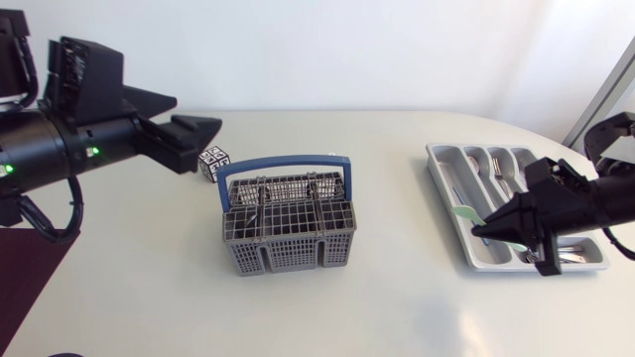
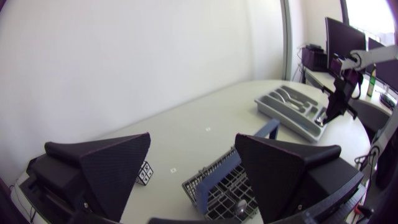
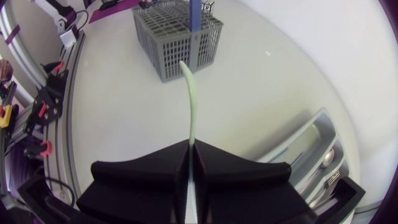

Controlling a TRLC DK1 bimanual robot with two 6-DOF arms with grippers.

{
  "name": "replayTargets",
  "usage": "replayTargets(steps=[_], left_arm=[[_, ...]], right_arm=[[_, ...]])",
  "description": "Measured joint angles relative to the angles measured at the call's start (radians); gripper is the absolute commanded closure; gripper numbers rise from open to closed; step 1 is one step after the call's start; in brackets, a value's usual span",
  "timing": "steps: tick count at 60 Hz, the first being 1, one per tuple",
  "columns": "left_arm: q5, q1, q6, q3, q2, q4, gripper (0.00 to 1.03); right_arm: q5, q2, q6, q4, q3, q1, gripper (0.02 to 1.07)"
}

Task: Transfer all utensils from the basket to the drawer tray.

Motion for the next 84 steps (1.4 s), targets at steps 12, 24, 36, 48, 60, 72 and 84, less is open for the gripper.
replayTargets(steps=[12, 24, 36, 48, 60, 72, 84], left_arm=[[-0.007, -0.072, 0.094, -0.008, 0.071, -0.136, 0.08], [-0.023, -0.127, 0.126, -0.022, 0.085, -0.215, 0.1], [-0.042, -0.159, 0.143, -0.064, 0.098, -0.232, 0.1], [-0.057, -0.176, 0.143, -0.072, 0.101, -0.238, 0.1], [-0.059, -0.177, 0.143, -0.087, 0.101, -0.245, 0.16], [-0.117, -0.241, 0.143, -0.091, 0.125, -0.254, 0.18], [-0.181, -0.296, 0.123, -0.077, 0.192, -0.294, 0.21]], right_arm=[[0.118, 0.188, -0.352, -0.06, 0.098, -0.221, 1.01], [0.22, 0.356, -0.512, -0.033, 0.233, -0.341, 1.01], [0.313, 0.455, -0.569, 0.093, 0.254, -0.379, 0.93], [0.367, 0.492, -0.57, 0.247, 0.233, -0.38, 0.59], [0.346, 0.463, -0.563, 0.241, 0.214, -0.388, 0.47], [0.292, 0.34, -0.496, 0.212, 0.19, -0.381, 0.34], [0.239, 0.258, -0.433, 0.153, 0.182, -0.367, 0.28]])
